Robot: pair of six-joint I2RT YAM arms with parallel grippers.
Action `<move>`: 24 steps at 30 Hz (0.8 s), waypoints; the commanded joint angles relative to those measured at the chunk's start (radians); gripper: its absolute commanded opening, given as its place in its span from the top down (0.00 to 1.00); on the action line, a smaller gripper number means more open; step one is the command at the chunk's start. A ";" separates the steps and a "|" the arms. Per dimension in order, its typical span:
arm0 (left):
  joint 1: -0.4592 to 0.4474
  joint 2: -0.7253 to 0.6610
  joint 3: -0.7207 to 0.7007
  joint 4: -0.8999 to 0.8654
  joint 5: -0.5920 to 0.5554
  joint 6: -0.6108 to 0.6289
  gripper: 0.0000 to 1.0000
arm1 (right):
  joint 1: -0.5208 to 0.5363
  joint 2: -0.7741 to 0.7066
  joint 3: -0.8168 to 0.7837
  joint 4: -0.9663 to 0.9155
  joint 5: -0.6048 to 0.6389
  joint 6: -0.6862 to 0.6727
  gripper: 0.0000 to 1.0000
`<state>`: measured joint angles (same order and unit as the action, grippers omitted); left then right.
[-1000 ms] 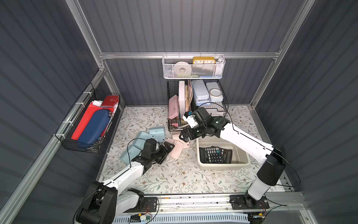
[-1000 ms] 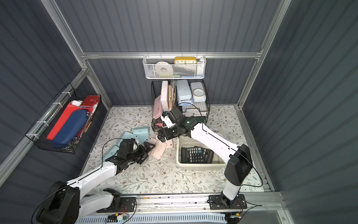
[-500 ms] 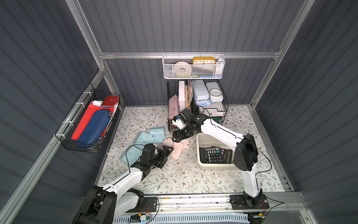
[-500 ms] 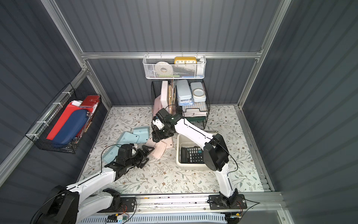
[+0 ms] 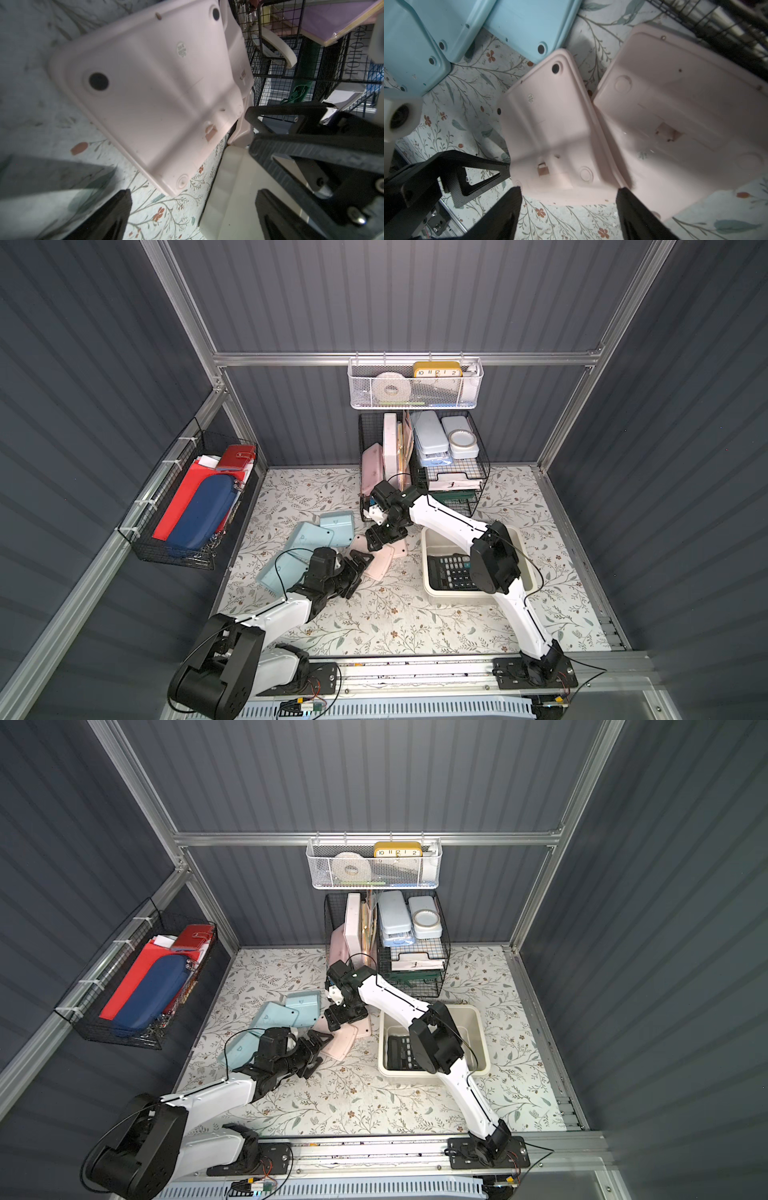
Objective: Put the calculator in the storage box
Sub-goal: Pick up the calculator at the center of the board.
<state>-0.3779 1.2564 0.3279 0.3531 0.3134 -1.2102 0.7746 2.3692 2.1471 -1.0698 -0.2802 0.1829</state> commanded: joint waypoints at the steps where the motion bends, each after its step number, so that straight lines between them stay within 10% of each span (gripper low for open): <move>1: 0.008 0.038 -0.020 0.054 -0.004 0.002 0.05 | 0.004 0.025 0.028 -0.018 -0.019 -0.011 0.25; 24: 0.011 0.083 -0.046 0.205 0.033 0.000 0.32 | -0.014 0.054 -0.025 0.047 -0.179 0.021 0.24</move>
<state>-0.3721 1.3895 0.2825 0.5720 0.3275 -1.2140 0.7574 2.4268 2.1452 -1.0573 -0.3820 0.1913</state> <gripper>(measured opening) 0.682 0.759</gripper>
